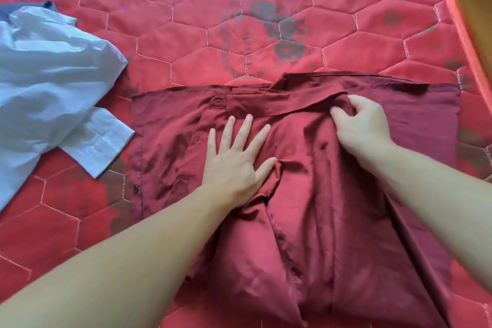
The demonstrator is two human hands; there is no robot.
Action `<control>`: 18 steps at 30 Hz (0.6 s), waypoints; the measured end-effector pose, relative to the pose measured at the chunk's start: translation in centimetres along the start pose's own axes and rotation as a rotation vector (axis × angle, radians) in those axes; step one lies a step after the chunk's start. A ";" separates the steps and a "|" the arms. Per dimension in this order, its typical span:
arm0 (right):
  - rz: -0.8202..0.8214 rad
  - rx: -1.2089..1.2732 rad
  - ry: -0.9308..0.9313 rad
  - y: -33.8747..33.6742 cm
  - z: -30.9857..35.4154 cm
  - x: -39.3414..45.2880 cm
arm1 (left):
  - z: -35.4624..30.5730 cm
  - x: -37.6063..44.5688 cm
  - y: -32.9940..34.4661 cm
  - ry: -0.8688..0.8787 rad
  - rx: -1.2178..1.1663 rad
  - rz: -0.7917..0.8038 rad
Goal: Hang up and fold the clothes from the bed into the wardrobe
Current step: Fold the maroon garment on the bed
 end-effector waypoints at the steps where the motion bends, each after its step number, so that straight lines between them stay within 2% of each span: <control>1: -0.007 -0.023 -0.012 0.0 -0.1 0.1 | 0.3 0.2 0.1 0.011 0.020 0.000; 4: -0.061 -0.155 -0.122 -0.2 -0.1 -2.6 | 0.5 0.3 0.1 0.013 0.052 0.048; 6: -0.160 -0.330 -0.333 0.0 0.3 -6.4 | 0.2 0.3 -0.2 -0.006 0.048 0.086; 8: -0.125 -0.424 -0.528 1.0 0.0 -10.0 | -0.4 0.3 -0.8 -0.027 -0.036 0.082; 9: -0.077 -0.461 -0.567 1.7 -0.7 -11.2 | -0.9 0.0 -1.2 -0.023 -0.115 0.039; 12: 0.029 -0.570 -0.484 3.0 -3.9 -12.5 | -3.4 -3.1 -1.5 0.102 -0.285 -0.159; 15: 0.075 -0.626 -0.490 2.7 -6.0 -11.7 | -3.6 -7.7 1.0 0.204 -0.300 -0.112; 18: 0.101 -0.637 -0.549 2.1 -6.6 -11.0 | -0.9 -9.9 4.0 0.228 -0.113 -0.078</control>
Point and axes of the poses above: each hand's wrist, its own x-axis towards the middle knuckle, its own y-axis out of the palm, z = x × y, the point moved 1 cm from there along x, towards the middle knuckle, and after that the axes turned 9 degrees about -x, right-handed, at the moved point
